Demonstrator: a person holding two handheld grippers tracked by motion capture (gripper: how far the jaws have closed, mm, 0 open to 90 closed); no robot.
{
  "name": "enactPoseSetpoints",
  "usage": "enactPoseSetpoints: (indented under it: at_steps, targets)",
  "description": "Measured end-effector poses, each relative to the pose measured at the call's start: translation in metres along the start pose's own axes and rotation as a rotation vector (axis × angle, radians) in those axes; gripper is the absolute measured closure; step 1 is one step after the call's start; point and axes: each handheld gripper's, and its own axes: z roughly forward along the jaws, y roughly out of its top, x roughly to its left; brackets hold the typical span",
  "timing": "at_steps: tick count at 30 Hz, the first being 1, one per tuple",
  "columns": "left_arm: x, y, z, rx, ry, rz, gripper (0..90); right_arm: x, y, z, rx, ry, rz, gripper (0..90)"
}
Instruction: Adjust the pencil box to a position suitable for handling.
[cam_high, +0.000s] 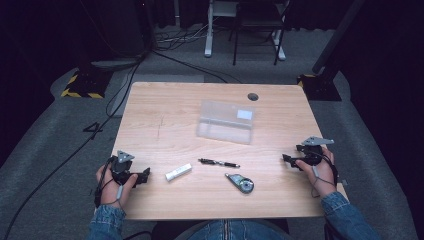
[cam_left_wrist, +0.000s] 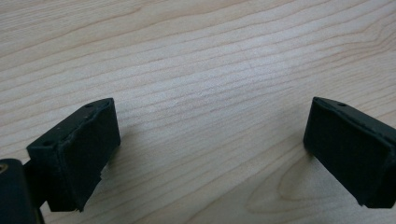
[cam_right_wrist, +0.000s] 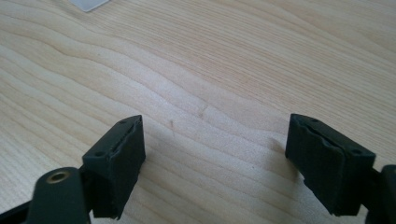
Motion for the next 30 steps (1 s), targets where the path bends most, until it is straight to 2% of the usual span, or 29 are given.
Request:
enactPoseSetpoints:
  at_steps: [6,9,12,18,21,24,30]
  targets:
    - [0.000,0.000,0.000,0.001,0.001,0.000,3.2,0.001,0.007,-0.005,-0.009,0.019,0.015,19.1]
    - [0.000,0.000,0.000,0.001,0.000,0.000,3.2,0.002,0.015,-0.008,-0.034,0.055,0.041,18.8]
    - [-0.001,0.000,0.000,0.002,0.001,-0.004,2.7,0.003,0.023,-0.012,-0.054,0.056,0.036,18.9]
    - [0.000,0.002,0.002,0.006,0.000,0.000,1.7,0.009,0.047,-0.022,-0.097,0.068,0.013,18.0]
    - [0.000,0.002,0.002,0.008,0.000,0.002,1.3,0.015,0.059,-0.023,-0.098,0.070,-0.028,16.9]
    - [0.000,0.002,0.002,0.009,-0.002,0.004,1.1,0.019,0.068,-0.020,-0.088,0.074,-0.050,16.9]
    - [0.000,0.003,0.003,0.010,-0.004,0.007,0.9,0.026,0.085,-0.008,-0.062,0.115,-0.084,16.2]
